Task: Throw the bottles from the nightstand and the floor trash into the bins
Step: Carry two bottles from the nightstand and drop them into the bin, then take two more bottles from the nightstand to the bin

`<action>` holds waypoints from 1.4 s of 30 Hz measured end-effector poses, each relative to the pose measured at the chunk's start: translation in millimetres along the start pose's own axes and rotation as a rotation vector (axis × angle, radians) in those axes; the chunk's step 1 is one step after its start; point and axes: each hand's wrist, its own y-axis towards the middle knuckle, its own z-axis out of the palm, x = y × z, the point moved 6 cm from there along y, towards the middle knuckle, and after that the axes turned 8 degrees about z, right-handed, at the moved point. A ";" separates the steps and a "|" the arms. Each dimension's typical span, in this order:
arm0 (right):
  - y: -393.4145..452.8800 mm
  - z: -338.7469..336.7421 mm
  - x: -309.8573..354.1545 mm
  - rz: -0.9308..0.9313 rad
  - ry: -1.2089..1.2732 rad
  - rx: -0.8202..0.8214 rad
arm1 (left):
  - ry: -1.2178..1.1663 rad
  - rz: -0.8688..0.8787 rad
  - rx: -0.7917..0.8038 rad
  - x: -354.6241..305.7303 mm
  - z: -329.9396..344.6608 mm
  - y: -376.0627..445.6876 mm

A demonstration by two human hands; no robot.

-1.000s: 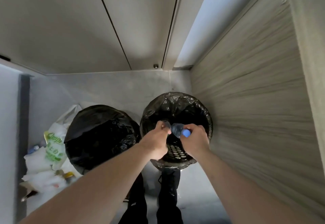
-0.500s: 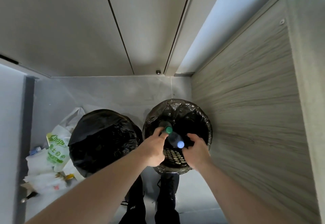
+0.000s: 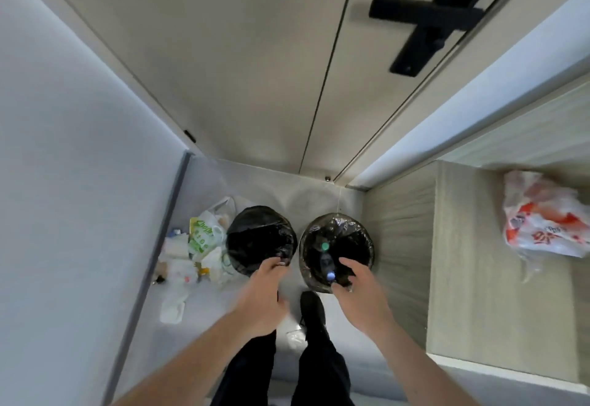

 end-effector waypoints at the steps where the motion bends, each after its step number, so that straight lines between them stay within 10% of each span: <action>1: -19.7 -3.2 16.7 -0.043 -0.025 0.022 | -0.013 -0.012 -0.048 -7.0 -13.3 -24.5; 18: -250.6 119.0 179.4 -0.840 -0.955 0.431 | -0.155 -0.619 -0.746 31.4 -55.0 -392.2; 42: -535.4 469.2 284.2 -1.667 -1.746 0.778 | -0.413 -1.445 -1.149 171.0 6.3 -703.5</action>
